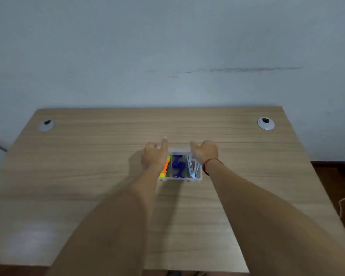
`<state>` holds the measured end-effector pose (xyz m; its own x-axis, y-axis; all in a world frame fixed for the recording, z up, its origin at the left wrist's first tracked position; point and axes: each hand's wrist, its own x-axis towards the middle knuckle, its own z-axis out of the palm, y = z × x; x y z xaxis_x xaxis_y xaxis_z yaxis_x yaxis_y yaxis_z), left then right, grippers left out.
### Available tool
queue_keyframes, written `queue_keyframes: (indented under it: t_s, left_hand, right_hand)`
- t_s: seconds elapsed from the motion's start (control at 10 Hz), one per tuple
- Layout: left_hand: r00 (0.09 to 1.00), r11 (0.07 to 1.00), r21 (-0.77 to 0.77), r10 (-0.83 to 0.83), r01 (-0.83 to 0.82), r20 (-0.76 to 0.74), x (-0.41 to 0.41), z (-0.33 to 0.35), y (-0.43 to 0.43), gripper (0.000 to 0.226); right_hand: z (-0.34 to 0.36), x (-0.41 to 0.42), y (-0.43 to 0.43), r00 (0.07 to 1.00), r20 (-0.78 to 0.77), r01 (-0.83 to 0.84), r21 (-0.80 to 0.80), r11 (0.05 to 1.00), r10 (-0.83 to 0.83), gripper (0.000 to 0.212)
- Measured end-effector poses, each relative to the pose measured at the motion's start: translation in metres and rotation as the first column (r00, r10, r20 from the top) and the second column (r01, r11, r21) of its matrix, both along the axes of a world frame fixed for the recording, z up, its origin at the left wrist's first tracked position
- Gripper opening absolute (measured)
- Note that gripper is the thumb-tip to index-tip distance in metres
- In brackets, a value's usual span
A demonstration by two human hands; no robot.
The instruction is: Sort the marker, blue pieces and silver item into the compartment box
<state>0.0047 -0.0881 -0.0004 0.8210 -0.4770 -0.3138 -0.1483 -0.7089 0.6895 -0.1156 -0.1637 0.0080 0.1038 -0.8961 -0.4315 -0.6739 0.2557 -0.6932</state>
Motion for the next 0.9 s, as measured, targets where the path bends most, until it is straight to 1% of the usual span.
queue_keyframes:
  t_s: [0.1,0.2,0.3,0.4,0.5,0.6,0.7,0.8,0.9]
  left_hand:
    - [0.993,0.987,0.106,-0.115,0.117,-0.022,-0.012,-0.013,0.021,0.050]
    - [0.966,0.949,0.191,-0.260,0.253,0.012,-0.023,-0.027,0.034,0.067]
    - [0.951,0.935,0.219,-0.301,0.280,0.066,-0.025,-0.039,0.041,0.074]
    - [0.940,0.927,0.209,-0.332,0.310,0.077,-0.021,-0.041,0.044,0.069]
    - [0.946,0.936,0.186,-0.316,0.299,0.068,-0.021,-0.038,0.051,0.064]
    - [0.954,0.944,0.175,-0.294,0.280,0.061,-0.023,-0.036,0.065,0.059]
    - [0.947,0.931,0.203,-0.318,0.304,0.037,-0.025,-0.040,0.076,0.062]
    - [0.948,0.930,0.222,-0.313,0.293,0.059,-0.029,-0.049,0.086,0.062]
    - [0.942,0.907,0.300,-0.330,0.295,0.070,-0.034,-0.060,0.093,0.061]
  right_hand:
    - [-0.008,-0.015,0.026,0.982,-0.067,-0.168,0.089,0.982,0.174,0.052]
    - [-0.026,-0.022,0.044,0.927,-0.191,-0.312,0.079,0.947,0.322,0.061]
    - [-0.044,-0.024,0.050,0.887,-0.259,-0.390,0.020,0.921,0.382,0.073]
    - [-0.049,-0.026,0.051,0.863,-0.289,-0.433,0.002,0.901,0.415,0.076]
    - [-0.045,-0.029,0.055,0.876,-0.299,-0.396,0.005,0.918,0.379,0.066]
    - [-0.039,-0.035,0.066,0.916,-0.242,-0.320,0.042,0.946,0.321,0.066]
    - [-0.057,-0.041,0.070,0.937,-0.216,-0.261,0.081,0.962,0.273,0.079]
    - [-0.081,-0.048,0.078,0.915,-0.273,-0.272,0.123,0.954,0.296,0.086]
    - [-0.064,-0.050,0.104,0.886,-0.338,-0.296,0.113,0.948,0.317,0.067]
